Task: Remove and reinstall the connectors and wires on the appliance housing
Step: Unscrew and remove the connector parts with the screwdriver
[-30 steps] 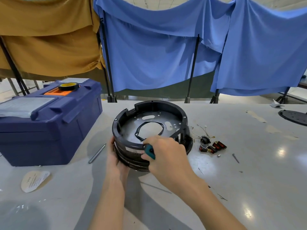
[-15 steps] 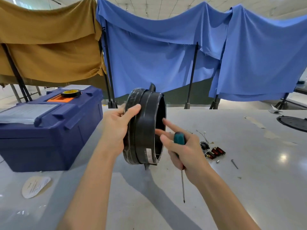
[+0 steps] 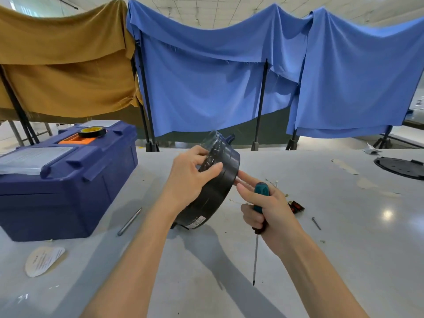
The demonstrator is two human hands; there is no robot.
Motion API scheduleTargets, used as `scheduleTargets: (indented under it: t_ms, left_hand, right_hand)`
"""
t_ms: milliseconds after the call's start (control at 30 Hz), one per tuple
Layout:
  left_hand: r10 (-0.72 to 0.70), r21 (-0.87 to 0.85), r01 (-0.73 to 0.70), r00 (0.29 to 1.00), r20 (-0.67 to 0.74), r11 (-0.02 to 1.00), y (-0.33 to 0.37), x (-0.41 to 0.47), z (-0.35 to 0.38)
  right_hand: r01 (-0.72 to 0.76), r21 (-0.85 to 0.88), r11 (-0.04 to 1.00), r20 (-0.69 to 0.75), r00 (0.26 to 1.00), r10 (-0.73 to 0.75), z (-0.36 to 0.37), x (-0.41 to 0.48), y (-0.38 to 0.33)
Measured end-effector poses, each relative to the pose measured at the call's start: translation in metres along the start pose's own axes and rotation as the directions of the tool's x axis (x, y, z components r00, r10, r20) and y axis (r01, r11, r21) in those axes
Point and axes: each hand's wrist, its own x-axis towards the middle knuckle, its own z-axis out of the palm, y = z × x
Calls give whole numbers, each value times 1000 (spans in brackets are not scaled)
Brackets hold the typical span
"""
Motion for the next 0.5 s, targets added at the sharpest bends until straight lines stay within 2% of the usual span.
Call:
scheduleTargets:
  t_ms: [133, 233, 333, 500]
  left_hand:
    - [31, 172, -49, 993, 110, 984, -6, -6, 12]
    - [13, 262, -71, 976, 217, 963, -10, -16, 22]
    - [-32, 350, -88, 946, 321, 933, -11, -26, 33]
    - [-107, 464, -143, 876, 471, 874, -7, -47, 54]
  right_hand:
    - [-198, 164, 966, 4, 980, 200, -19, 4, 0]
    - [-363, 260, 895, 72, 931, 357, -35, 5, 5]
    - [-488, 297, 821, 102, 871, 481, -50, 5, 11]
    - [-621, 284, 730, 37, 768, 639, -68, 2, 23]
